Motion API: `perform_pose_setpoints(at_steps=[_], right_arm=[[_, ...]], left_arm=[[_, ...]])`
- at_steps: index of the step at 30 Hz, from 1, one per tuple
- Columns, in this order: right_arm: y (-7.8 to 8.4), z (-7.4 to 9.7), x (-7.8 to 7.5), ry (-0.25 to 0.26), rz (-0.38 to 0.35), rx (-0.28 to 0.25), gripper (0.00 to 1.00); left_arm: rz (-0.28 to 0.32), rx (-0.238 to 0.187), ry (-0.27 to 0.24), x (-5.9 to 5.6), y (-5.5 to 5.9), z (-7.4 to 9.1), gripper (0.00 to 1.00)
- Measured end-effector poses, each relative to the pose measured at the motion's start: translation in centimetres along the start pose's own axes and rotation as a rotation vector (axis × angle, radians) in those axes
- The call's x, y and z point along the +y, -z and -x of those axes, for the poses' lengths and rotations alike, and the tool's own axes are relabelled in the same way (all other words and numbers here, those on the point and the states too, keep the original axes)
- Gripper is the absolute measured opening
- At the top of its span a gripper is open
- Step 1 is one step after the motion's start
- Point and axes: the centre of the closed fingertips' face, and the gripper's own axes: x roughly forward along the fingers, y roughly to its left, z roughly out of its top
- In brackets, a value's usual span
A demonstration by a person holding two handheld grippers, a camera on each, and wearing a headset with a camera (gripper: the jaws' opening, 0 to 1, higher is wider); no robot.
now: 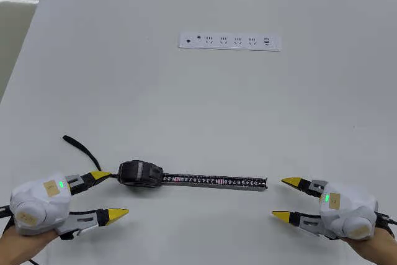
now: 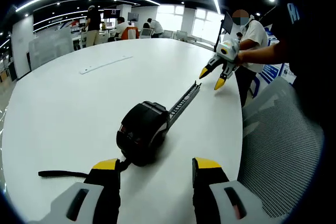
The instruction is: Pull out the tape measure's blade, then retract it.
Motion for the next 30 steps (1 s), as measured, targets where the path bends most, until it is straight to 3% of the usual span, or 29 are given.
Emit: perform_pose_setpoints(at_steps=[5,12,18,23,30], right_arm=[[-0.1,0.2,0.6,0.030,-0.032,-0.015,0.46],[0.1,0.6,2.1,0.060,-0.083,-0.023,0.50],[-0.4,1.0,3.3,0.114,-0.161,-0.058,0.62],[-1.1,1.1,4.1,0.149,-0.185,-0.071,0.69],[-2.4,1.5,3.7,0.223,-0.237,-0.104,0.77]], left_arm=[[0.037,-0.054,-0.070,-0.4,0.0,0.4,0.56],[0.061,-0.062,-0.098,-1.5,0.9,1.1,0.60],[0.102,-0.098,-0.142,-2.0,1.2,1.7,0.69],[0.113,-0.106,-0.183,-2.1,0.7,1.5,0.78],[0.127,-0.128,-0.210,-3.2,-0.3,0.8,0.90]])
